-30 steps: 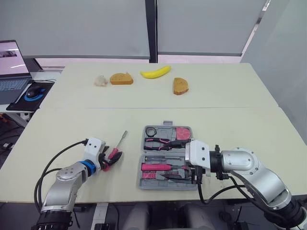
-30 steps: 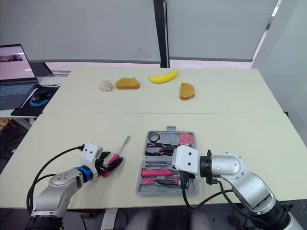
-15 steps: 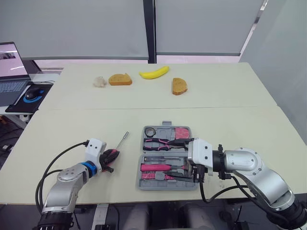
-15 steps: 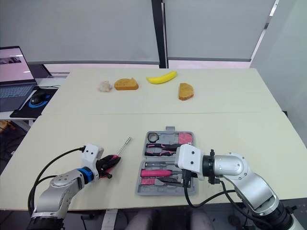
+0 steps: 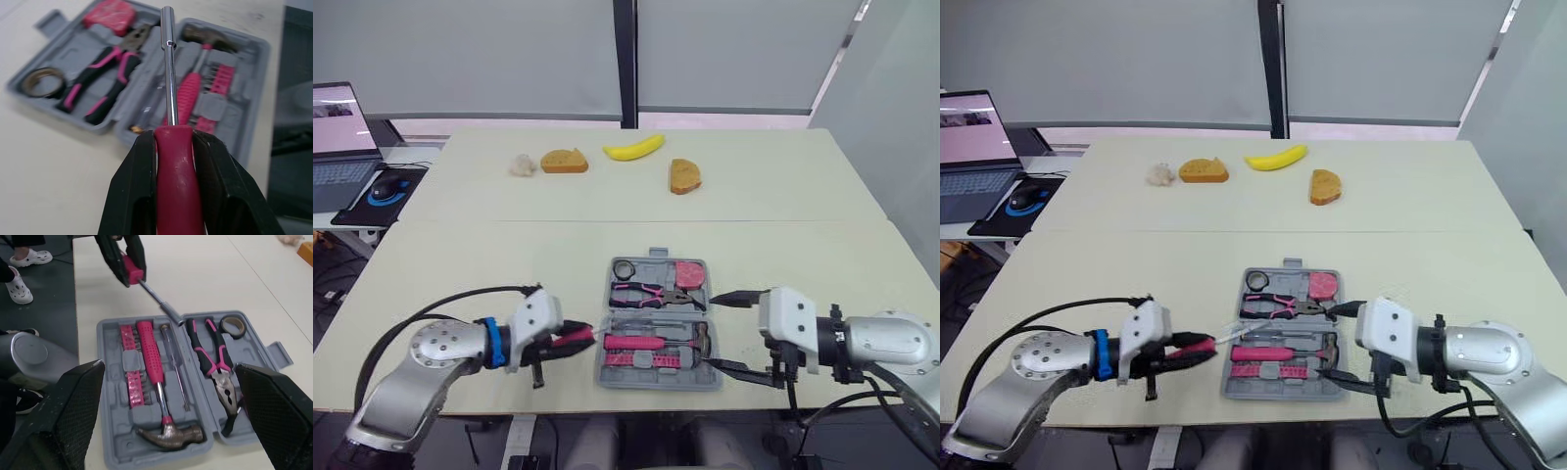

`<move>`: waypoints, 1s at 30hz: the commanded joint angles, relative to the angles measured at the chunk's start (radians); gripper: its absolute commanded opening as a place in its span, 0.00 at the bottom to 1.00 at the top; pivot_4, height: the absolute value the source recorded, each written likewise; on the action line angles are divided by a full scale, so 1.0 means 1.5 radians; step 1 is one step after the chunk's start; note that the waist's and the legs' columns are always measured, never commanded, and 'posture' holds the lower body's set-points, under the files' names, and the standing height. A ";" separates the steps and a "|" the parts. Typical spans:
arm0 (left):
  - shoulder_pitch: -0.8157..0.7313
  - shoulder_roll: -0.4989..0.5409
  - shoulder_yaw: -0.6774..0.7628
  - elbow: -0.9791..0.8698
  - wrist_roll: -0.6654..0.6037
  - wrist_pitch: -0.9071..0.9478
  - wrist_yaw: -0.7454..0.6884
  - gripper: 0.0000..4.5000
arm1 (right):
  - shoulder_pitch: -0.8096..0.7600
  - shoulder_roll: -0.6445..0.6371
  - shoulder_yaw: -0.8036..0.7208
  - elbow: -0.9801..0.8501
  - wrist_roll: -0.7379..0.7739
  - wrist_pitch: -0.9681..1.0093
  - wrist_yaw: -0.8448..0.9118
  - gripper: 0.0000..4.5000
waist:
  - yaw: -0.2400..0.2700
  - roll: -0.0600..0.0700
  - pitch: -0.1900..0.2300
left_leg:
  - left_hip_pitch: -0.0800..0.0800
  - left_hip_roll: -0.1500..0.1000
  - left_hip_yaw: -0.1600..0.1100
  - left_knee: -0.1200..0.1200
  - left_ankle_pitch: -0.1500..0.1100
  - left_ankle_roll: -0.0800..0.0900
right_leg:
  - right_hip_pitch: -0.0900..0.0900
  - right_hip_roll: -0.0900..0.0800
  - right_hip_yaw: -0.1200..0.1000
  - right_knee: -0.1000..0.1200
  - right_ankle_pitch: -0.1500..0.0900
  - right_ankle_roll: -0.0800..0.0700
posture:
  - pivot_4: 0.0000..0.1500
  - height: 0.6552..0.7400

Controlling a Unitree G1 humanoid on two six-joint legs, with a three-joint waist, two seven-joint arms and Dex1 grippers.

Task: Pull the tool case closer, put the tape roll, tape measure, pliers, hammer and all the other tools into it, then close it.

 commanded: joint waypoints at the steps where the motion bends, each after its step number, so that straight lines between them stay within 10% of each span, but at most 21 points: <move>1: -0.026 -0.002 -0.074 -0.039 0.043 -0.008 -0.010 0.16 | 0.044 -0.032 -0.035 -0.039 0.014 -0.015 0.029 1.00 | -0.002 0.000 0.000 | 0.000 0.000 0.000 0.000 0.000 0.000 | 0.000 0.000 0.000 0.000 0.000 0.000 | 1.00 0.95; 13: -0.123 -0.098 -0.282 -0.006 0.211 0.009 0.047 0.16 | 0.101 -0.059 -0.072 -0.074 0.036 -0.008 0.028 1.00 | -0.001 0.000 0.000 | 0.000 0.000 0.000 0.001 0.000 0.000 | 0.001 0.001 0.000 0.000 0.000 0.001 | 1.00 0.95; 30: -0.146 -0.137 -0.318 0.065 0.279 -0.026 0.061 0.16 | 0.107 -0.062 -0.070 -0.077 0.032 -0.004 0.015 1.00 | -0.001 0.000 0.000 | 0.000 0.000 0.000 0.001 0.000 0.000 | 0.001 0.001 -0.001 0.001 0.000 0.001 | 1.00 0.95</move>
